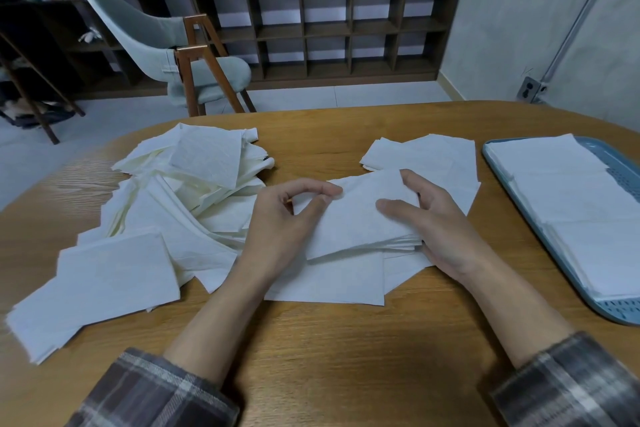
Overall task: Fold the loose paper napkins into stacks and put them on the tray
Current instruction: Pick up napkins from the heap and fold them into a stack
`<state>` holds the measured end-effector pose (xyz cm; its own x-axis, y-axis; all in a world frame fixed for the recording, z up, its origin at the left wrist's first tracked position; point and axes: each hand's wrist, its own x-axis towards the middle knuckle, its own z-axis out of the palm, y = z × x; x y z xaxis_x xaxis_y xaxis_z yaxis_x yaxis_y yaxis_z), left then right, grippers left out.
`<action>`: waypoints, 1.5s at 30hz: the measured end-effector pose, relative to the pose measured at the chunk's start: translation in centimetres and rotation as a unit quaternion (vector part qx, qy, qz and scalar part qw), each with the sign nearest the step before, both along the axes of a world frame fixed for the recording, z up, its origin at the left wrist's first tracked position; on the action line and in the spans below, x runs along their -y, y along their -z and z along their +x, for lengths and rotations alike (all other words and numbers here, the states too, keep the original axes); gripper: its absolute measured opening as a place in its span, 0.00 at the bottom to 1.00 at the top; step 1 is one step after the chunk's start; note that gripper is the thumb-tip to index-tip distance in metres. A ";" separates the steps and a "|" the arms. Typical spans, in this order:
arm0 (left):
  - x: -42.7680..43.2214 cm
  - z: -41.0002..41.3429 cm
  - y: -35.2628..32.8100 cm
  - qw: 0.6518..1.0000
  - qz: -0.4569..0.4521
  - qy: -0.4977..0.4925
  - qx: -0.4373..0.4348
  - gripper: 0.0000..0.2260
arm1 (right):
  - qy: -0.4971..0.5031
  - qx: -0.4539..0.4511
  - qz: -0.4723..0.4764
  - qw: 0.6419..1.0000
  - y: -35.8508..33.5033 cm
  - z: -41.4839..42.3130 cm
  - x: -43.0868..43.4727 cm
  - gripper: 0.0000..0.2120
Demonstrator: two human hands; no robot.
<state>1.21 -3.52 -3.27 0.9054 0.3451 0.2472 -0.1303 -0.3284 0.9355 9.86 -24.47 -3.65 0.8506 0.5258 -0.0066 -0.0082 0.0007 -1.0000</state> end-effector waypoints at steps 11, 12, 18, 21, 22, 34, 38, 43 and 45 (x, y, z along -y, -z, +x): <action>0.4 -0.1 -0.1 1.000 0.010 0.008 0.007 0.07 | -0.038 0.023 -0.005 0.999 0.1 -0.2 -0.3 0.23; 0.4 -0.1 -0.1 1.000 0.013 0.008 0.010 0.07 | -0.037 0.030 -0.010 0.999 0.0 -0.3 -0.4 0.23; 0.4 -0.1 -0.1 1.000 0.018 0.006 0.003 0.08 | -0.023 0.058 -0.031 0.998 -0.1 -0.6 -0.5 0.25; 0.5 0.0 0.1 0.999 0.035 -0.023 0.008 0.08 | -0.013 0.065 -0.023 0.998 -0.2 -0.6 -0.6 0.27; 0.5 0.2 0.3 0.999 0.037 -0.038 0.010 0.08 | -0.006 0.064 -0.014 0.998 -0.4 -0.6 -0.5 0.28; 0.5 -0.2 -0.4 0.993 -0.095 0.036 -0.068 0.19 | 0.015 0.087 -0.008 0.996 -0.6 -0.6 -0.2 0.33; 0.0 0.0 0.1 0.999 -0.009 0.018 -0.025 0.21 | -0.052 0.061 0.010 0.997 -0.9 -0.6 0.2 0.25; 0.4 0.1 0.8 0.998 0.045 0.043 -0.004 0.28 | 0.024 0.142 -0.061 0.988 -0.2 0.0 0.1 0.14; 0.6 0.3 1.2 0.992 0.109 0.054 -0.018 0.33 | 0.091 0.154 -0.065 0.982 0.1 0.5 0.3 0.15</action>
